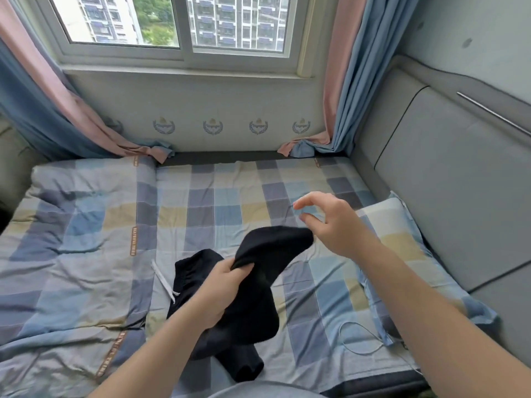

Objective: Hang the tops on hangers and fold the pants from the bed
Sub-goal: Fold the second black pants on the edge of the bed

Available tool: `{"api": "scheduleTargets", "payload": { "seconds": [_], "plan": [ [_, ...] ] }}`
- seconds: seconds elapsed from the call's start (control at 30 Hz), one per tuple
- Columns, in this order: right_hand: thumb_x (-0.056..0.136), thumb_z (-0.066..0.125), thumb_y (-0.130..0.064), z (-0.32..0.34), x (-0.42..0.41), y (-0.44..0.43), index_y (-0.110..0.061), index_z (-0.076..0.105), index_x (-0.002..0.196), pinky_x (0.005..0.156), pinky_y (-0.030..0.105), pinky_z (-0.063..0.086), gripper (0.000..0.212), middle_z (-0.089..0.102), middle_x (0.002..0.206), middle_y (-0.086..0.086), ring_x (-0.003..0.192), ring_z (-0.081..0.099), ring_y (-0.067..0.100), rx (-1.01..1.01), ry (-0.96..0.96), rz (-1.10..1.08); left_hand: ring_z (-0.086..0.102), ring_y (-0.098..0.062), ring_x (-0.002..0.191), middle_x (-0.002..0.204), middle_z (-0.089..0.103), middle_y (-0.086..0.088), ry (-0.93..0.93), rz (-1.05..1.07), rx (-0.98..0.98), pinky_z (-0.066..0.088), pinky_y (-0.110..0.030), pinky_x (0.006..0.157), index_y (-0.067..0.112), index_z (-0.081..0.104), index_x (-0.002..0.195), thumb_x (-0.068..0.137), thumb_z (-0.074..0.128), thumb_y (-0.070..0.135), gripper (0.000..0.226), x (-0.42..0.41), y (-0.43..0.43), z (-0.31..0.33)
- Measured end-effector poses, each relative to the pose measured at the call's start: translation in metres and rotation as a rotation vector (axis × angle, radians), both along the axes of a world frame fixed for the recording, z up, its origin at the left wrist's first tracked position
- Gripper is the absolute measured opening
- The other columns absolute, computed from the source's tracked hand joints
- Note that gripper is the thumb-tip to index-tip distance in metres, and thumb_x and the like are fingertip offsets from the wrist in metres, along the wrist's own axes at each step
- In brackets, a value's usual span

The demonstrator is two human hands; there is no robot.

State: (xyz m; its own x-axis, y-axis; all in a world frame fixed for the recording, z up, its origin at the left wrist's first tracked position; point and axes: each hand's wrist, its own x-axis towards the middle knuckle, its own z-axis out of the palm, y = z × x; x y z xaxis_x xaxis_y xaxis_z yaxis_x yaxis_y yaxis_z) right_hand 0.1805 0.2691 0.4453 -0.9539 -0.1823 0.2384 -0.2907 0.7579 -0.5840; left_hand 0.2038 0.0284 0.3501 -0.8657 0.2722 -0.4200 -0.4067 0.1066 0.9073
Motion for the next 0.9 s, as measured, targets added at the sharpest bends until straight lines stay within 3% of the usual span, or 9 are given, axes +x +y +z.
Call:
{"api": "scheduleTargets", "payload": {
  "seconds": [0.07,0.17,0.27,0.37,0.47,0.57,0.7,0.77,0.9],
  "plan": [
    [0.096,0.065,-0.017,-0.012,0.004,-0.005,-0.019,0.07,0.103,0.09,0.016,0.046,0.009,0.07,0.098,-0.015,0.099,0.063,0.003,-0.149,-0.082,-0.002,0.071,-0.026,0.099,0.103,0.076,-0.008,-0.052,0.083,0.077,0.056,-0.043,0.092,0.019,0.071,0.109,0.102,0.056,0.025,0.017,-0.005,-0.003,0.014],
    [0.097,0.063,-0.03,-0.038,0.017,-0.018,-0.024,0.068,0.1,0.086,0.026,0.053,0.008,0.071,0.095,-0.012,0.094,0.067,0.007,-0.345,-0.226,-0.029,0.069,-0.029,0.103,0.106,0.075,-0.012,-0.095,0.233,0.221,0.055,-0.044,0.09,0.018,0.071,0.11,0.102,0.056,0.024,0.018,-0.015,-0.01,0.034],
    [0.087,0.064,-0.054,-0.066,0.033,-0.038,-0.032,0.061,0.111,0.09,0.031,0.053,0.033,0.069,0.108,-0.013,0.103,0.065,0.005,-0.493,-0.386,-0.035,0.069,-0.031,0.11,0.115,0.073,-0.015,-0.111,0.306,0.395,0.054,-0.045,0.095,0.013,0.065,0.124,0.103,0.052,0.024,0.027,-0.02,-0.013,0.051],
    [0.073,0.07,-0.068,-0.085,0.041,-0.06,-0.047,0.052,0.12,0.091,0.022,0.051,0.055,0.065,0.116,-0.027,0.109,0.059,-0.009,-0.574,-0.591,-0.056,0.068,-0.031,0.113,0.121,0.071,-0.014,-0.14,0.299,0.526,0.052,-0.047,0.098,0.012,0.058,0.134,0.103,0.049,0.028,0.036,-0.022,-0.008,0.068],
    [0.073,0.075,-0.059,-0.097,0.042,-0.073,-0.049,0.062,0.099,0.064,0.003,0.047,0.03,0.069,0.093,-0.035,0.087,0.062,-0.017,-0.552,-0.713,-0.072,0.067,-0.032,0.115,0.125,0.069,-0.016,-0.167,0.296,0.624,0.05,-0.048,0.1,0.011,0.056,0.137,0.103,0.049,0.028,0.039,-0.025,0.001,0.086],
    [0.086,0.069,-0.044,-0.102,0.038,-0.078,-0.042,0.066,0.077,0.053,0.003,0.043,0.01,0.067,0.072,-0.03,0.071,0.064,-0.011,-0.544,-0.681,-0.126,0.067,-0.029,0.115,0.125,0.068,-0.016,-0.124,0.29,0.67,0.054,-0.043,0.094,0.009,0.055,0.138,0.104,0.047,0.027,0.039,-0.032,0.006,0.1],
    [0.095,0.062,-0.038,-0.097,0.031,-0.067,-0.034,0.066,0.086,0.06,0.006,0.046,0.011,0.07,0.076,-0.026,0.076,0.066,-0.007,-0.576,-0.634,-0.157,0.066,-0.022,0.117,0.127,0.068,-0.007,-0.022,0.211,0.604,0.055,-0.036,0.089,0.012,0.05,0.143,0.101,0.048,0.041,0.051,-0.042,0.0,0.109],
    [0.096,0.064,-0.034,-0.089,0.028,-0.06,-0.034,0.067,0.095,0.071,0.011,0.051,0.003,0.074,0.089,-0.018,0.089,0.068,-0.003,-0.639,-0.605,-0.172,0.062,-0.021,0.123,0.132,0.066,-0.004,0.07,0.14,0.476,0.051,-0.04,0.101,0.018,0.044,0.147,0.095,0.051,0.053,0.063,-0.047,-0.005,0.102],
    [0.096,0.066,-0.022,-0.058,0.023,-0.05,-0.021,0.071,0.112,0.082,0.023,0.057,0.017,0.077,0.102,-0.005,0.101,0.071,0.013,-0.786,-0.454,-0.172,0.057,-0.02,0.129,0.14,0.06,0.002,0.074,0.083,0.387,0.036,-0.049,0.115,0.036,0.034,0.152,0.087,0.057,0.061,0.074,-0.044,-0.01,0.073]
  ]
}}
